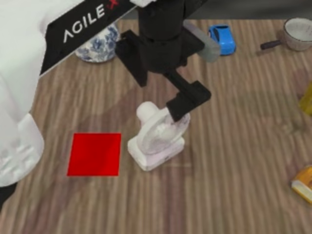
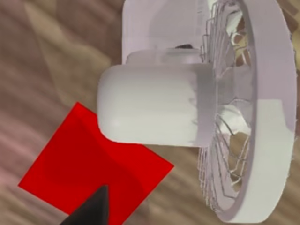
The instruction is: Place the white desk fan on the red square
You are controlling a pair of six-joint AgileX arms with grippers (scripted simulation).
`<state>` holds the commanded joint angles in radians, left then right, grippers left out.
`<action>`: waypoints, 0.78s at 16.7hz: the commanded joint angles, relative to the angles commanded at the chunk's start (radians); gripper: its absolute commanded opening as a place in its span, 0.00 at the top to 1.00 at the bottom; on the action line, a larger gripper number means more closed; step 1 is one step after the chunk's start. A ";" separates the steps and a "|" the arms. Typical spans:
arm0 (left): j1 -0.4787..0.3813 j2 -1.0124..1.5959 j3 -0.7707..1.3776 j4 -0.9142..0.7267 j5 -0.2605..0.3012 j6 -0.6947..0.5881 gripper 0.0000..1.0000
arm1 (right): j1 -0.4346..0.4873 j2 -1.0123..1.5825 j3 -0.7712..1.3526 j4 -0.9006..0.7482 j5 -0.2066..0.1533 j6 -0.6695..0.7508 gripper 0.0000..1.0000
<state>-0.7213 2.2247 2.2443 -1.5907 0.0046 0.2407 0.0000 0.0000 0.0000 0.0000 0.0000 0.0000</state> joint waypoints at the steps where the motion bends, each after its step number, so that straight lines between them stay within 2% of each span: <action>1: 0.000 0.000 0.000 0.000 0.000 0.000 0.00 | 0.000 0.000 0.000 0.000 0.000 0.000 0.00; 4: 0.003 -0.005 -0.019 0.017 0.000 0.001 0.00 | 0.000 0.000 0.000 0.000 0.000 0.000 0.00; 13: 0.002 -0.039 -0.264 0.224 0.000 0.001 0.00 | 0.000 0.000 0.000 0.000 0.000 0.000 0.00</action>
<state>-0.7196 2.1857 1.9808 -1.3663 0.0043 0.2419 0.0000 0.0000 0.0000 0.0000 0.0000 0.0000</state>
